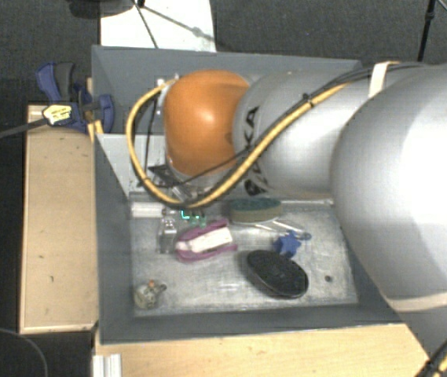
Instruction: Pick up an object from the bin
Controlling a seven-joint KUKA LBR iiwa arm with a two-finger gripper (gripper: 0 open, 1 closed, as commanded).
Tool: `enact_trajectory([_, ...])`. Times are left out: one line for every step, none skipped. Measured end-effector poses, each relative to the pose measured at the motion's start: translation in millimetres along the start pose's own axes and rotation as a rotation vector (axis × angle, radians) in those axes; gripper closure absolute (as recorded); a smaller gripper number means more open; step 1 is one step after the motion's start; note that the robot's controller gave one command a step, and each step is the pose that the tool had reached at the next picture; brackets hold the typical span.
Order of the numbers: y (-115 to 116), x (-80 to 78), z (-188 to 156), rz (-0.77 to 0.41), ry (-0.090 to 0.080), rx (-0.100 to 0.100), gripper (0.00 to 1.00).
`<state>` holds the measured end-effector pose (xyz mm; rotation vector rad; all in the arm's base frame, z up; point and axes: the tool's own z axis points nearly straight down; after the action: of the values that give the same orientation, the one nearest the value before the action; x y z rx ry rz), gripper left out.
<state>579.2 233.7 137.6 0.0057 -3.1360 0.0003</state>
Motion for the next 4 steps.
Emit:
enact_trajectory([-28.7,-7.7,47.8,0.032,-0.012,-0.004,0.0])
enact_trajectory([10.1,-2.0,67.4,0.145,-0.009,-0.004,0.0])
enact_trajectory([-74.3,-1.5,65.3,0.118,-0.009,-0.002,0.0])
enact_trajectory([-142.9,14.7,63.4,0.145,-0.008,-0.002,0.0])
